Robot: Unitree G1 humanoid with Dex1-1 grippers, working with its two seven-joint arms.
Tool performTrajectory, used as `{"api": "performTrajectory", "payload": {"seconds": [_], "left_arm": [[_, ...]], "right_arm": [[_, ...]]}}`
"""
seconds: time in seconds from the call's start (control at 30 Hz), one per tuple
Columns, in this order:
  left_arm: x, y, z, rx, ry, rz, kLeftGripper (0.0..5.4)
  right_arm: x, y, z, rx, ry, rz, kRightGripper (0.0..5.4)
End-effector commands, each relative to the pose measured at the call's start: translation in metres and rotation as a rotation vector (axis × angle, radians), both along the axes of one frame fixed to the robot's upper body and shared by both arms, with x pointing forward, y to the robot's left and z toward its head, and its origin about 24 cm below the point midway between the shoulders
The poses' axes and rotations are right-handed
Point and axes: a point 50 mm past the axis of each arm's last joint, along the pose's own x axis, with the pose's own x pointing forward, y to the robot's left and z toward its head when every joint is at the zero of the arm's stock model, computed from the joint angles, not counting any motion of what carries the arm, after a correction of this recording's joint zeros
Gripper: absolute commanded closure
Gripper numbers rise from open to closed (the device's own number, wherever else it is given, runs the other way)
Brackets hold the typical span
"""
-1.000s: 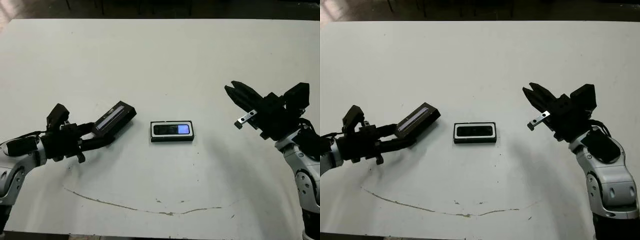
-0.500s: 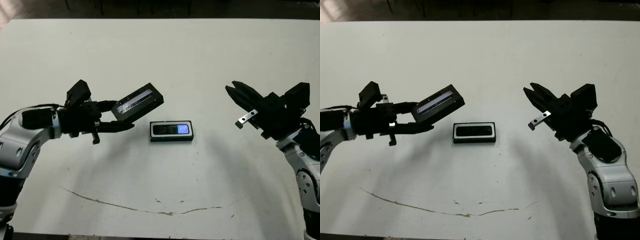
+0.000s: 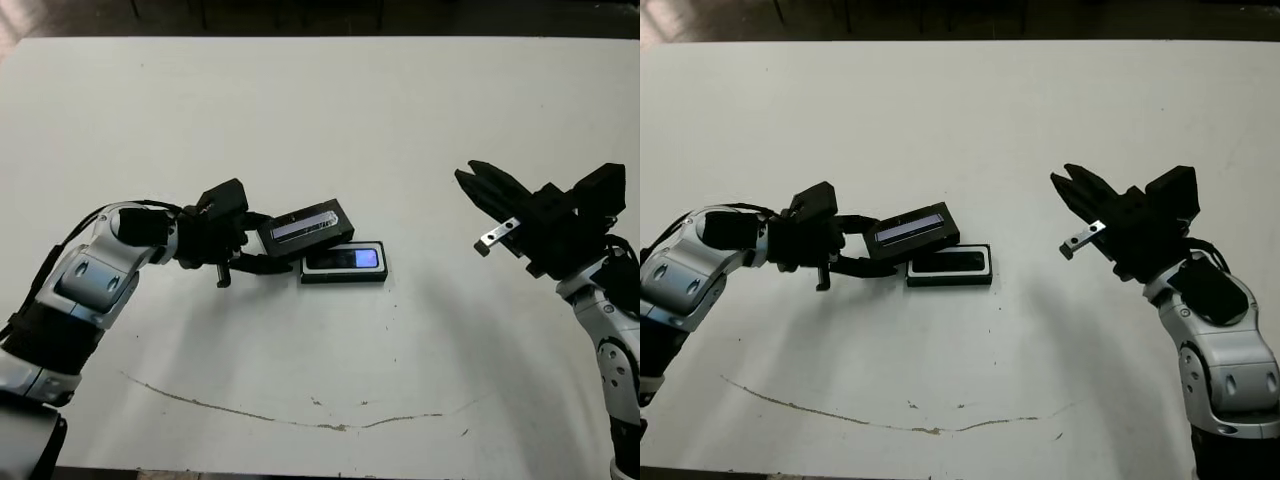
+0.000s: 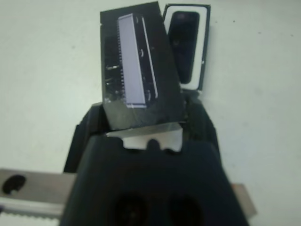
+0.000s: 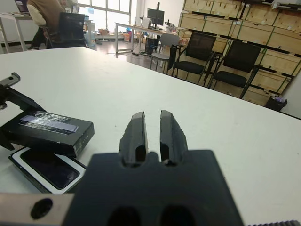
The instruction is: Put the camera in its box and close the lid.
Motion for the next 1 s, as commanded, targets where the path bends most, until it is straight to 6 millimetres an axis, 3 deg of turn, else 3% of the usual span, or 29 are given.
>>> {"api": "performTrajectory", "payload": {"seconds": [0.03,0.7,1.0], "left_arm": [[0.0005,-0.0002,-0.0136,0.04,0.069,-0.018,3.84],[-0.0033,-0.0034,-0.0128,0.074,0.163,-0.14,3.84],[0.0043,-0.0034,-0.0157,0.131,0.169,-0.135,3.84]], "right_arm": [[-0.0006,-0.0031,-0.0028,-0.002,0.027,-0.01,5.4],[0.0017,-0.0022,-0.0037,-0.038,0.025,-0.016,5.4],[0.0014,-0.003,-0.0052,-0.039,0.038,-0.024,5.4]]}}
